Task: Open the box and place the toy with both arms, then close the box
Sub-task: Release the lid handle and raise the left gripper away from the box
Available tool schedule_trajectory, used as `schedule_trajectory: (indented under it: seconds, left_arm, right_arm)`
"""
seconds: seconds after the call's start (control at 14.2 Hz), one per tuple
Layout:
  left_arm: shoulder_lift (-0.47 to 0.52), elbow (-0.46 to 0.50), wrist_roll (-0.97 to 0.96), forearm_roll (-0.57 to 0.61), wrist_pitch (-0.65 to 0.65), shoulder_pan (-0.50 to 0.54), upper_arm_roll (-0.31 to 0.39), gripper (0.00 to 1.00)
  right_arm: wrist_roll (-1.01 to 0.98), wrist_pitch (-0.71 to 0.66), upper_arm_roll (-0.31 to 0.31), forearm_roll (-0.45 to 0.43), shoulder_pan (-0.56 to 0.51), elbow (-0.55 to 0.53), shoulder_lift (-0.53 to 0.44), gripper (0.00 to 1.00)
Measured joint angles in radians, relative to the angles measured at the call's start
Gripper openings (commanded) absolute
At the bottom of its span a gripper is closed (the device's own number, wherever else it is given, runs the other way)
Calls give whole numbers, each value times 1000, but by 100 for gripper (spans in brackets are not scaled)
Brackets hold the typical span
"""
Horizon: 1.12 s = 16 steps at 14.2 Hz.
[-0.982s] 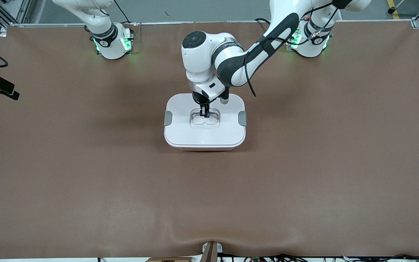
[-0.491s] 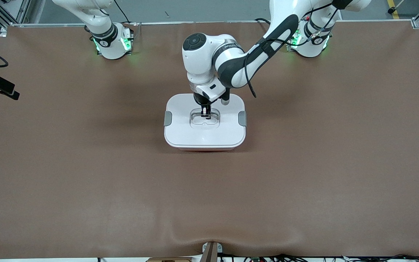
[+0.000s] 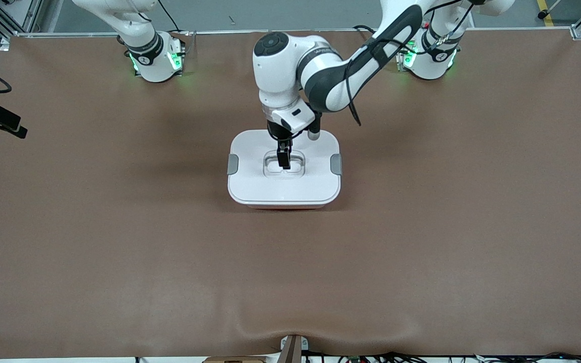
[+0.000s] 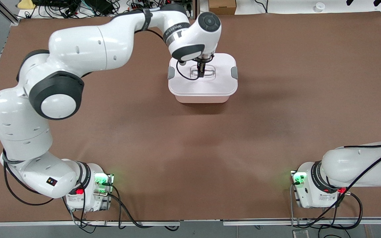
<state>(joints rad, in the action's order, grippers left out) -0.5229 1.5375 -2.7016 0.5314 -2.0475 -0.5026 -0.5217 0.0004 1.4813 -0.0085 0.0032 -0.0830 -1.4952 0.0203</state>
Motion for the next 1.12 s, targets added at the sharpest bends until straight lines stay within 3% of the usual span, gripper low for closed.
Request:
schedule_trajectory:
  seconds: [0.35,0.77,1.12]
  left_arm:
    - [89,0,204,-91,129,54,-2,100]
    - [213,-2,590,-241,222,219,-2,100]
    - [239,-28,869,-286,249,334,0,100]
  right_arm:
    - [-1,0,1,0,0,0,0,100]
    - [-1,0,2,0,0,0,1,100]
    - [-4,0,-1,0,-1,0,1,100]
